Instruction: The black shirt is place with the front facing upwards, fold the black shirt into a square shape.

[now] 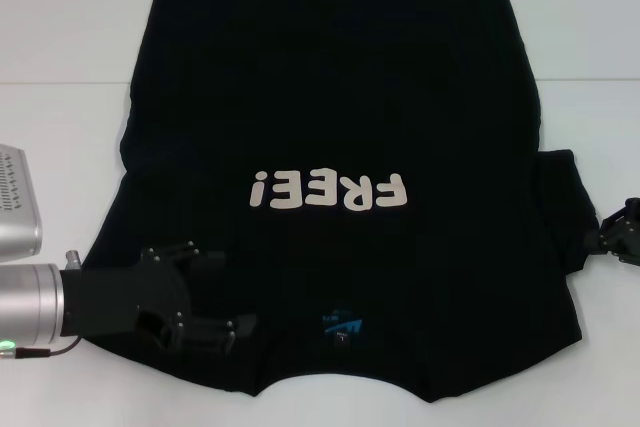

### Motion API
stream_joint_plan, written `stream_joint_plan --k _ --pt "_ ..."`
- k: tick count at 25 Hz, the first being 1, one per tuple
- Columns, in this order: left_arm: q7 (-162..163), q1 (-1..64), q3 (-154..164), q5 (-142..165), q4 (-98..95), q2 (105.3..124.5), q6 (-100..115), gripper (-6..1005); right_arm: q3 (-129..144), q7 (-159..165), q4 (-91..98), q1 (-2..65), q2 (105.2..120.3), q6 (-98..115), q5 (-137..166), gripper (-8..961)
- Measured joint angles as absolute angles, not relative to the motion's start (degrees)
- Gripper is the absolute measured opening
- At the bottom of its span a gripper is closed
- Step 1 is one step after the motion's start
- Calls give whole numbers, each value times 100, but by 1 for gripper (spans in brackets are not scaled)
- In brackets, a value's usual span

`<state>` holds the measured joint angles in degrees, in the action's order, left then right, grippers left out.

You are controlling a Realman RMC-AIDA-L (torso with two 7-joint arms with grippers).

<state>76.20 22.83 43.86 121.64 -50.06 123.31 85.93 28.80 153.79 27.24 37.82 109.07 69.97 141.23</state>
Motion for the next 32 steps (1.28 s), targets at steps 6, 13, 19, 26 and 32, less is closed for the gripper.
stream_joint_plan --k 6,13,19,26,32 --pt "7620 2318 4386 12148 -4805 12258 8564 952 2958 15366 2760 3794 10897 7008 14129 49" --pt "7620 2338 4376 12121 -4789 12242 8547 950 3044 15324 2791 3823 10860 7068 14133 34" --pt "7620 2341 4377 12111 -4790 12243 8514 947 3046 15313 2797 3809 10841 7096 14131 27" --pt "7641 2363 4377 12111 -4790 12243 8514 947 3011 15217 3089 3758 10781 7500 14115 35" --pt "7636 2376 4377 12111 -4790 12243 8515 947 3010 15467 3336 3696 10722 7703 14124 152"
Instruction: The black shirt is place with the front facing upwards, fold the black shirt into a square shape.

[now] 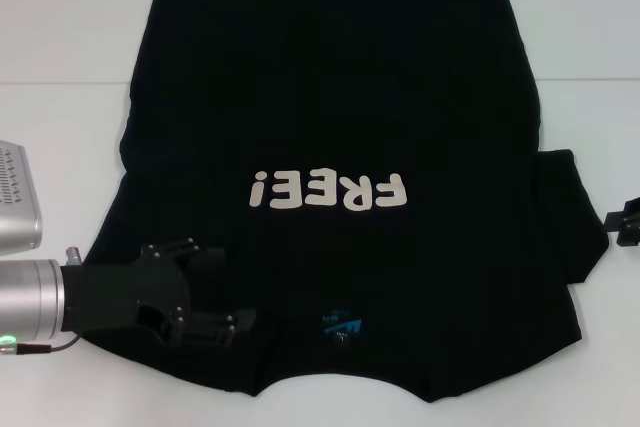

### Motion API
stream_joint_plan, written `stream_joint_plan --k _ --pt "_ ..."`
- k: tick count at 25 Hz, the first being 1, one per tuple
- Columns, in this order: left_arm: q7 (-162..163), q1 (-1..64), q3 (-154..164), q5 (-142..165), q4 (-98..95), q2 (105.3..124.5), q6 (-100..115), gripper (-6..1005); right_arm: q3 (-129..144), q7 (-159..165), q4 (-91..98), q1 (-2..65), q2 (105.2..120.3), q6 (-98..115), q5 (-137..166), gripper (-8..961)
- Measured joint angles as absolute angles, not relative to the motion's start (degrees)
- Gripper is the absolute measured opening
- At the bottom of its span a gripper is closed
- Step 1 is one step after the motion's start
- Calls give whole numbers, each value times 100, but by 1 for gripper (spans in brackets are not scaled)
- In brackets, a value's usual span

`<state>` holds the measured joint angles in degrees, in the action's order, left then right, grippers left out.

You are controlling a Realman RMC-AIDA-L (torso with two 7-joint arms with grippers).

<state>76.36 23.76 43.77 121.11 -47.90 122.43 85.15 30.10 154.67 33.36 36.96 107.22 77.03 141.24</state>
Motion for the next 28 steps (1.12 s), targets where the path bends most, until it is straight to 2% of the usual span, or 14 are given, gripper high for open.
stream_joint_plan --k 3,14,19,22,28 --pt "7635 2380 4377 12111 -4790 12243 8516 947 3086 15563 3315 3732 10679 7699 14142 232" --pt "7630 2382 4377 12111 -4790 12243 8517 948 3324 15711 3292 3758 10669 7628 14195 503" --pt "7624 2382 4377 12111 -4790 12243 8516 948 3328 15715 3269 3753 10681 7589 14203 735" --pt "7620 2382 4377 12111 -4790 12243 8516 948 3341 15711 3269 3764 10715 7529 14204 838" --pt "7620 2382 4377 12111 -4790 12243 8516 947 3469 15705 3214 3806 10752 7380 14203 832"
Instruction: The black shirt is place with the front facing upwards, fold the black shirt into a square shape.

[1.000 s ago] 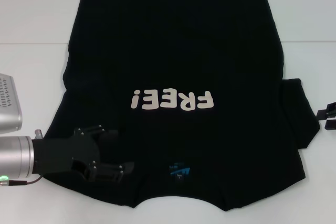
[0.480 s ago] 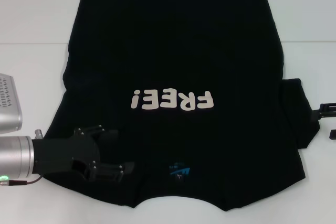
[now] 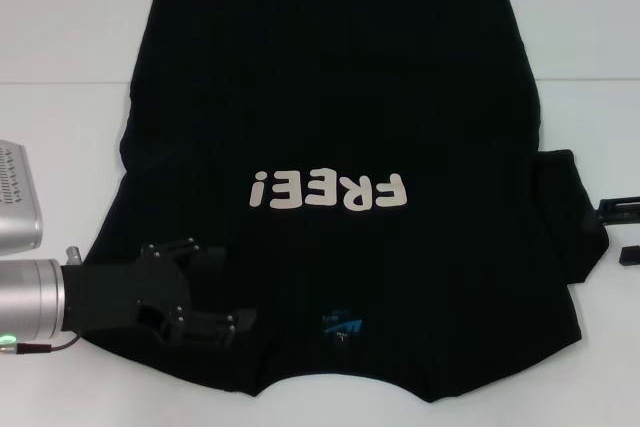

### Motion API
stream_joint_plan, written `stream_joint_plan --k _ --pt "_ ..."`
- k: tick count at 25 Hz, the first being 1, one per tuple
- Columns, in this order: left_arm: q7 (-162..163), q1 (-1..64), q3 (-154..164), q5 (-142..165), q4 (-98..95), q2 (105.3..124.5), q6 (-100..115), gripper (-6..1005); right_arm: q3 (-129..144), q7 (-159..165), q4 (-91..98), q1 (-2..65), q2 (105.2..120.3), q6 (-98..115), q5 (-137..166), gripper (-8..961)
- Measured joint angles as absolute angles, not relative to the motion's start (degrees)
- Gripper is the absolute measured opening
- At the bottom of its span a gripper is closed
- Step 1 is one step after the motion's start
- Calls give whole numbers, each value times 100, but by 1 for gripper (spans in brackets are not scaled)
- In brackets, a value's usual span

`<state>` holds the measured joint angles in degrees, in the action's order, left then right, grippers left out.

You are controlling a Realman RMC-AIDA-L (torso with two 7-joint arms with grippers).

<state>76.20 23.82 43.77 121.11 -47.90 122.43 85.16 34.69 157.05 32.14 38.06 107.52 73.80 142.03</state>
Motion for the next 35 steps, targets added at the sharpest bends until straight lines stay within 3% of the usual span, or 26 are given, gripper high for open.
stream_joint_plan --k 35 --pt "7620 2391 4377 12111 -4789 12243 8491 947 3685 15702 2893 4008 10856 6900 14203 822"
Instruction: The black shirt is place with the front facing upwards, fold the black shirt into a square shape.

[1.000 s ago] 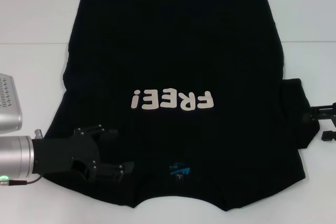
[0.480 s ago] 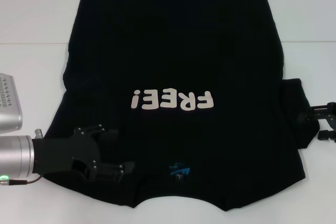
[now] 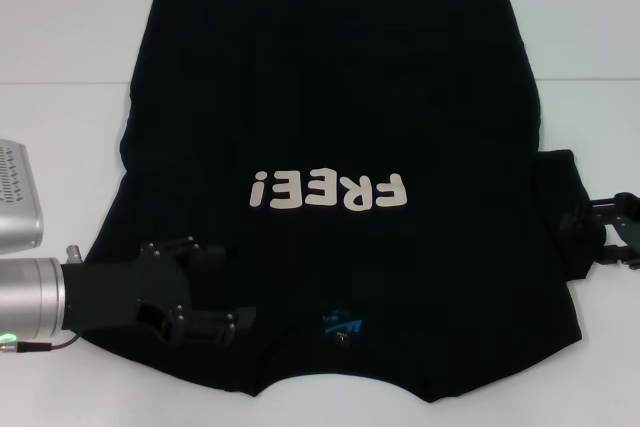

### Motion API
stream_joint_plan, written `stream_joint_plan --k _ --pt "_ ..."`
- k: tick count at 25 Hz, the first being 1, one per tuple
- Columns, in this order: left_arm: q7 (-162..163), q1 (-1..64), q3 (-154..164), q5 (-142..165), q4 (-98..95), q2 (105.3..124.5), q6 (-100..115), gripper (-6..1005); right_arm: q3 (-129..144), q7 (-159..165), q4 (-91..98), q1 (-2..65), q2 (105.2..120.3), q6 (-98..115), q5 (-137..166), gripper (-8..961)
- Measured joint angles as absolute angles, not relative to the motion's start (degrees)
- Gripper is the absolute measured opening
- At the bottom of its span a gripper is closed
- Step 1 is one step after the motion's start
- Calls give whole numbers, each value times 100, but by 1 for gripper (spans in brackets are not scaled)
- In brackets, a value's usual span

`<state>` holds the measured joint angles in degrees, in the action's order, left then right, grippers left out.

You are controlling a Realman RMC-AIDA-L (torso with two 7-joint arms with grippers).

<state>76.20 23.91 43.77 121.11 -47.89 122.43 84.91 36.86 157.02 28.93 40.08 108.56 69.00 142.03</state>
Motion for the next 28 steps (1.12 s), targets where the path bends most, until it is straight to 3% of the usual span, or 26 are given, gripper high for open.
stream_joint_plan --k 24,28 --pt "7620 2391 4377 12111 -4746 12243 8437 947 3923 15879 2924 4071 10883 6775 14206 695" --pt "7620 2391 4377 12111 -4746 12243 8437 948 3964 15904 2898 4071 10873 6708 14210 534"
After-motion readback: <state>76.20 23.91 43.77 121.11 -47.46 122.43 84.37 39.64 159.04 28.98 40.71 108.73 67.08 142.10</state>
